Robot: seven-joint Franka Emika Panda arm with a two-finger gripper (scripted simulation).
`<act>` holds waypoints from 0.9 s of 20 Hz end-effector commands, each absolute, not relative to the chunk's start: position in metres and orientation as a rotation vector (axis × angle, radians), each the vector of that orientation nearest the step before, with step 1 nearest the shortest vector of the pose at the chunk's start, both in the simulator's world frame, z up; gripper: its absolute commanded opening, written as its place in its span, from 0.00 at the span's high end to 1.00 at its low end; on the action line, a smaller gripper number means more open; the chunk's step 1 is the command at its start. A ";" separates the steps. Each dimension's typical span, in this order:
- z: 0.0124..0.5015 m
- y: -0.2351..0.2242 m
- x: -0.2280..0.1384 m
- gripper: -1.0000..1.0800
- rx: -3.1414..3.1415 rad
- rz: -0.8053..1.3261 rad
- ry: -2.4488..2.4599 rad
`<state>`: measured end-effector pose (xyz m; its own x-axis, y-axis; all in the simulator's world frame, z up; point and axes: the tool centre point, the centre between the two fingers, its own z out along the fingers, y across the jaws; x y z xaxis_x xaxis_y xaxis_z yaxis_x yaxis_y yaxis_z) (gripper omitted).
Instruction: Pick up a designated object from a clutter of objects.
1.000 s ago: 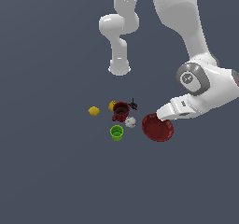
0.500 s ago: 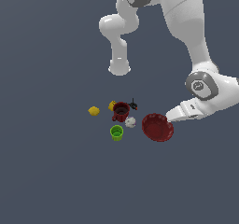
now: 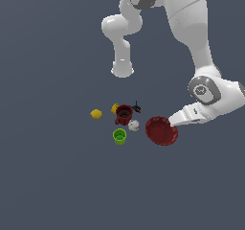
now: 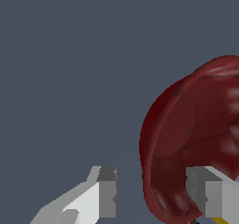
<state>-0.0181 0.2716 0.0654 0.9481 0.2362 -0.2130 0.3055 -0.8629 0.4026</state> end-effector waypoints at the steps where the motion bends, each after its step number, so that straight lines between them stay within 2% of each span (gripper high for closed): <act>1: 0.056 0.267 -0.019 0.38 2.659 -0.218 0.389; 6: 0.048 0.263 -0.021 0.38 2.658 -0.218 0.389; 7: 0.048 0.263 -0.021 1.00 2.658 -0.218 0.389; 18: 0.049 0.263 -0.021 1.00 2.658 -0.218 0.389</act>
